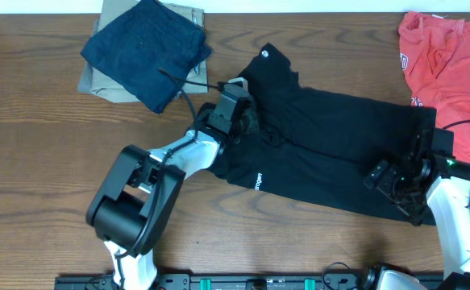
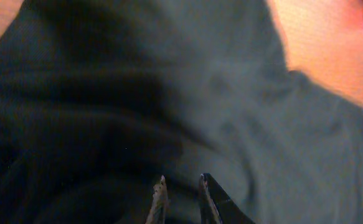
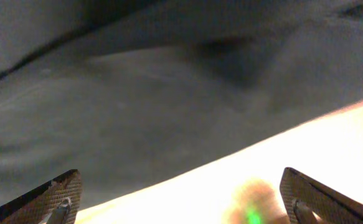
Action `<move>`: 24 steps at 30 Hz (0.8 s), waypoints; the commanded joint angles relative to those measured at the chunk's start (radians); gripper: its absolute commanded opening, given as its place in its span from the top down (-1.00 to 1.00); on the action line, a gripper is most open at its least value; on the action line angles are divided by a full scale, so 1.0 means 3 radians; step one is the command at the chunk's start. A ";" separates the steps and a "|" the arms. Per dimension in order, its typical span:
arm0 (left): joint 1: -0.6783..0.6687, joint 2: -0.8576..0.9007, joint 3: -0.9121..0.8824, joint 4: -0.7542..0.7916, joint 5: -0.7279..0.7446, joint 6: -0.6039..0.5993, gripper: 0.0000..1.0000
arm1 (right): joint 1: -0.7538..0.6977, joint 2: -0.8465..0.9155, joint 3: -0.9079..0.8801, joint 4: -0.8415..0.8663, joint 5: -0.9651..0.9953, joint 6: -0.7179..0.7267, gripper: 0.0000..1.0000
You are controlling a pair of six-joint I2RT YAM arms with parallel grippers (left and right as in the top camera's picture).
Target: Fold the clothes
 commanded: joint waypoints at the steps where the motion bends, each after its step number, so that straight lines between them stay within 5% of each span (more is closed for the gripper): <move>1: 0.0045 -0.0434 0.0089 -0.0301 0.0233 0.0034 0.59 | -0.0053 0.0009 -0.0015 -0.0051 0.0416 0.0454 -0.98; 9: -0.0074 -0.0926 0.0088 -0.1462 0.0286 0.0187 0.59 | -0.0439 0.0010 -0.0015 0.0276 0.0393 0.0586 -0.98; 24: -0.0291 -0.0566 0.0029 -0.1548 0.0155 0.0187 0.58 | -0.0961 0.0376 -0.0015 0.0710 0.0394 0.0587 -0.88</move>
